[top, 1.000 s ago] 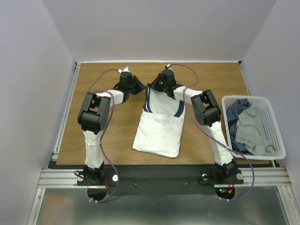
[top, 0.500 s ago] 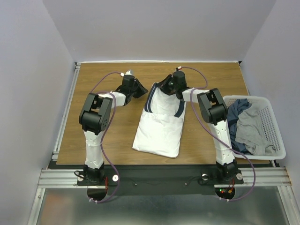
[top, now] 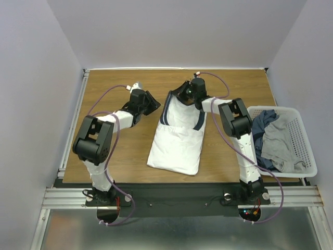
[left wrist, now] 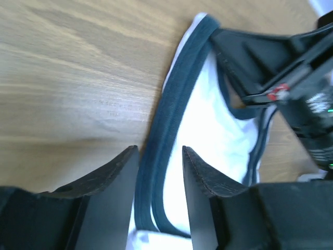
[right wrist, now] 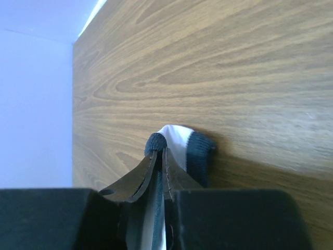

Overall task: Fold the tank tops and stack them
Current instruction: Fold the tank top

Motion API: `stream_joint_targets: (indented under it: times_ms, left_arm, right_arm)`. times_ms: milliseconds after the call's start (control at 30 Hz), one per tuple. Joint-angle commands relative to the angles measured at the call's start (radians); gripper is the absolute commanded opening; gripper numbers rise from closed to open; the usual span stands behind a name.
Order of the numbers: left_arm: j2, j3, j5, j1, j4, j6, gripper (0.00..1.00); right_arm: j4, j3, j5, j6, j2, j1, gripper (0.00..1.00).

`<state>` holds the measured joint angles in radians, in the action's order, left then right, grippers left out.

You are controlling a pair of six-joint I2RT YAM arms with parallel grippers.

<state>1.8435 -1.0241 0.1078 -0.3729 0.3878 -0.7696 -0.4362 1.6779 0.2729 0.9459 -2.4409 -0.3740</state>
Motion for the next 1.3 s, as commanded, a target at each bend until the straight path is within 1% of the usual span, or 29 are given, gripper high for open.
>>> stream_joint_targets:
  times_ms: [0,33,100,167,200,267,300,333,400,533,567,633,667,767,800,833,867,900,933,967,1000,1033,1067,1100,1267]
  left_arm:
    - [-0.164,0.058,-0.100,0.000,-0.016,-0.003,0.51]
    - [-0.180,0.064,-0.134,0.000,-0.036,-0.003,0.51]
    - [-0.232,0.099,-0.166,-0.003,-0.069,-0.005,0.52]
    - [-0.283,0.148,-0.198,-0.004,-0.099,-0.029,0.52]
    - [-0.302,0.166,-0.206,-0.004,-0.104,-0.036,0.52]
    - [-0.337,0.219,-0.221,-0.009,-0.122,-0.042,0.52]
    - [-0.378,0.237,-0.241,-0.012,-0.153,-0.042,0.52]
    - [-0.401,0.257,-0.249,-0.015,-0.161,-0.042,0.52]
    - [-0.467,0.324,-0.258,-0.017,-0.179,-0.060,0.54]
    - [-0.561,0.416,-0.261,-0.034,-0.219,-0.083,0.55]
    - [-0.601,0.452,-0.276,-0.044,-0.251,-0.100,0.55]
    - [-0.644,0.489,-0.293,-0.058,-0.282,-0.121,0.55]
    - [-0.679,0.521,-0.304,-0.066,-0.317,-0.134,0.55]
    - [-0.722,0.553,-0.306,-0.086,-0.375,-0.168,0.55]
    - [-0.751,0.565,-0.307,-0.099,-0.415,-0.177,0.55]
    - [-0.766,0.571,-0.306,-0.139,-0.434,-0.201,0.54]
    - [-0.795,0.579,-0.310,-0.161,-0.467,-0.215,0.54]
    - [-0.806,0.579,-0.312,-0.203,-0.490,-0.224,0.54]
    - [-0.814,0.578,-0.316,-0.221,-0.512,-0.238,0.54]
    - [-0.829,0.573,-0.322,-0.254,-0.559,-0.262,0.54]
    - [-0.837,0.575,-0.319,-0.255,-0.575,-0.269,0.54]
    - [-0.842,0.576,-0.315,-0.270,-0.592,-0.275,0.54]
    - [-0.849,0.582,-0.310,-0.279,-0.601,-0.283,0.54]
    - [-0.866,0.596,-0.292,-0.287,-0.615,-0.290,0.54]
    - [-0.895,0.621,-0.264,-0.310,-0.687,-0.292,0.54]
  right_arm:
    - [-0.062,-0.032,-0.035,-0.032,0.085,0.014,0.17]
    - [-0.058,-0.043,-0.058,-0.036,0.098,0.015,0.23]
    - [-0.036,-0.076,-0.081,-0.041,0.137,0.018,0.23]
    - [-0.013,-0.090,-0.116,-0.051,0.163,0.018,0.27]
    - [0.023,-0.102,-0.130,-0.056,0.189,0.017,0.32]
    - [0.046,-0.119,-0.158,-0.068,0.224,0.018,0.36]
    - [0.069,-0.125,-0.170,-0.085,0.242,0.018,0.39]
    - [0.117,-0.132,-0.187,-0.099,0.281,0.018,0.46]
    - [0.177,-0.148,-0.227,-0.122,0.336,0.018,0.52]
    - [0.309,-0.188,-0.265,-0.147,0.414,0.018,0.52]
    - [0.327,-0.257,-0.265,-0.147,0.486,0.015,0.52]
    - [0.350,-0.352,-0.267,-0.151,0.572,0.004,0.52]
    - [0.369,-0.444,-0.294,-0.163,0.658,-0.003,0.52]
    - [0.433,-0.588,-0.340,-0.183,0.802,-0.061,0.52]
    - [0.467,-0.678,-0.354,-0.182,0.904,-0.081,0.52]
    - [0.508,-0.731,-0.360,-0.179,0.951,-0.110,0.52]
    - [0.530,-0.816,-0.362,-0.164,1.053,-0.143,0.52]
    - [0.577,-0.866,-0.362,-0.151,1.097,-0.161,0.52]
    - [0.606,-0.903,-0.365,-0.138,1.150,-0.178,0.51]
    - [0.667,-0.975,-0.380,-0.104,1.234,-0.219,0.51]
    - [0.668,-0.975,-0.377,-0.084,1.235,-0.220,0.51]
    - [0.721,-1.038,-0.371,-0.061,1.319,-0.258,0.51]
    - [0.744,-1.070,-0.367,-0.040,1.351,-0.276,0.51]
    - [0.796,-1.115,-0.360,0.002,1.419,-0.314,0.50]
    - [0.922,-1.182,-0.368,0.094,1.520,-0.417,0.50]
